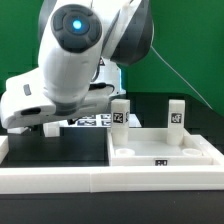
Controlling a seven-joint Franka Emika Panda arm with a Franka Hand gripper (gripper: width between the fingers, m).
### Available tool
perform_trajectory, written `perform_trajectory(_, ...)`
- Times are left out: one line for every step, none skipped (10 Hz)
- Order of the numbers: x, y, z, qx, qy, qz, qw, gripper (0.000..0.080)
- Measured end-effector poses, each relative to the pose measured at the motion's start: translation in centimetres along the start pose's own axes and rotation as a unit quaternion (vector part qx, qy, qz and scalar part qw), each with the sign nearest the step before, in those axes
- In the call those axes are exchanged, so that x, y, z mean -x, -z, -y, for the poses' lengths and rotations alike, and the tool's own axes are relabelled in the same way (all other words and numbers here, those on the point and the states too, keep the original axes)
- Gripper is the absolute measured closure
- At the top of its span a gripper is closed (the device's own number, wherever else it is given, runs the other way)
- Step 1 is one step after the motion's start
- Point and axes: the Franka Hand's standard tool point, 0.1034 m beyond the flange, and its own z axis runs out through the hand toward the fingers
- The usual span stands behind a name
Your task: Assemble square table
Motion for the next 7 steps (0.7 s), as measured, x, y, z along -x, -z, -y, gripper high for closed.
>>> perform_trajectory(0.1, -0.6, 0.0, -0.006, -0.002, 0.029, 1.000, 0.0151)
perform_trajectory(-0.2, -0.6, 0.1, -0.007, 0.000, 0.041, 0.999, 0.0151)
perform_trajectory(-0.5, -0.6, 0.1, -0.006, 0.000, 0.037, 0.999, 0.0151)
perform_trajectory(-0.4, -0.6, 0.1, -0.006, 0.000, 0.038, 0.999, 0.0151)
perform_trajectory(-0.5, -0.8, -0.1, -0.005, -0.001, 0.036, 0.999, 0.0151)
perform_trajectory(-0.4, -1.3, -0.4, -0.005, -0.004, 0.036, 0.999, 0.0151)
perform_trajectory(-0.3, -1.8, -0.8, -0.003, -0.009, 0.030, 1.000, 0.0151)
